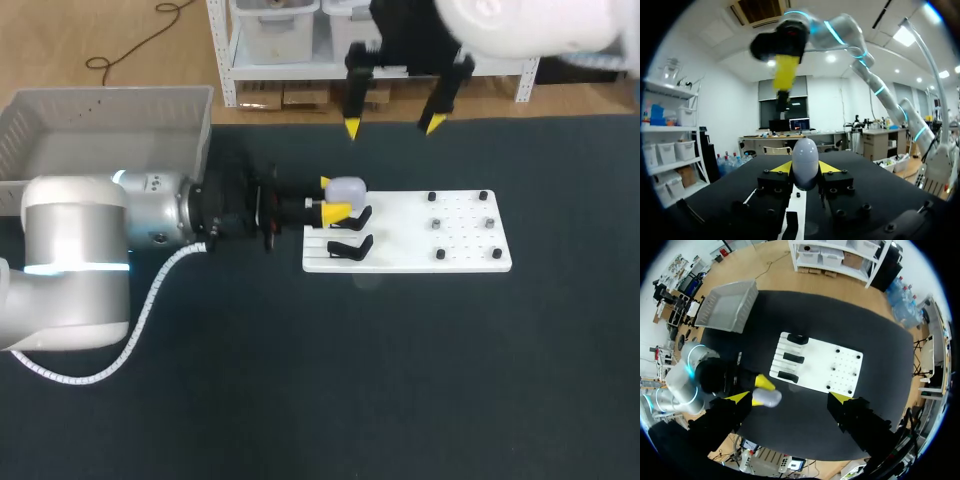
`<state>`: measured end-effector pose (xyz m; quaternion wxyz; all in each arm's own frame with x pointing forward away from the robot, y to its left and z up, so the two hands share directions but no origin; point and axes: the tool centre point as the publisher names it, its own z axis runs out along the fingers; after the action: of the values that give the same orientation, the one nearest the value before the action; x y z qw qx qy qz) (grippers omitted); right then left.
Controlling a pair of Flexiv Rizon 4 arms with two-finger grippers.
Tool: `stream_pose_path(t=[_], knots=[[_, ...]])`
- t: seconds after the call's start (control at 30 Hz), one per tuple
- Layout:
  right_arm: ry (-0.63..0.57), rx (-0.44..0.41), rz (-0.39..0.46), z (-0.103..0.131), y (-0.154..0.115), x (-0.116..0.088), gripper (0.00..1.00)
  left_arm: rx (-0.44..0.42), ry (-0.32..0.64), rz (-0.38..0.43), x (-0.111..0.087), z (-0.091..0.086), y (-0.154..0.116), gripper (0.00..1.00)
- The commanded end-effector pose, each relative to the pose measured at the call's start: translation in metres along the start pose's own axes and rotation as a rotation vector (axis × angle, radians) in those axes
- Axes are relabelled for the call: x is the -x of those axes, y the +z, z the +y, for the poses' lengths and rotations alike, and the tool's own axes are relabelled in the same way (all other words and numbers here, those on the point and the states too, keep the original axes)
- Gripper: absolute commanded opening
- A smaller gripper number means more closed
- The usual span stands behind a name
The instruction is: Pick up each earbud case from the left stands, insert the matching earbuds, close the lid, and place the case in the box.
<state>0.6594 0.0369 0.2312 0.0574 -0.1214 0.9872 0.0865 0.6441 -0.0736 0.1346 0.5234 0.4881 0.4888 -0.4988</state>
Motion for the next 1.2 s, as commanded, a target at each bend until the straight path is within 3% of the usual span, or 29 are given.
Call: stream_pose_path(t=[0.03,0.27,0.5,0.67,0.87,1.2], knots=[[-0.028,-0.014,-0.225,0.001,-0.027,-0.049,1.0,0.13,-0.067,0.003,0.021,-0.007,-0.011,0.0],[-0.041,0.009,-0.27,-0.002,-0.023,-0.055,1.0,0.316,-0.164,-0.022,0.053,-0.005,-0.033,0.0],[-0.041,0.009,-0.27,-0.002,-0.023,-0.055,1.0,0.497,-0.137,-0.026,0.083,0.01,-0.077,0.0],[-0.041,0.009,-0.27,-0.002,-0.023,-0.055,1.0,0.681,-0.048,0.054,0.085,0.049,-0.131,0.0],[-0.041,0.009,-0.27,-0.002,-0.023,-0.055,1.0,0.888,-0.004,0.15,0.071,0.104,-0.199,0.0],[-0.041,0.009,-0.27,-0.002,-0.023,-0.055,1.0,1.046,0.006,0.314,0.03,0.178,-0.273,0.0]])
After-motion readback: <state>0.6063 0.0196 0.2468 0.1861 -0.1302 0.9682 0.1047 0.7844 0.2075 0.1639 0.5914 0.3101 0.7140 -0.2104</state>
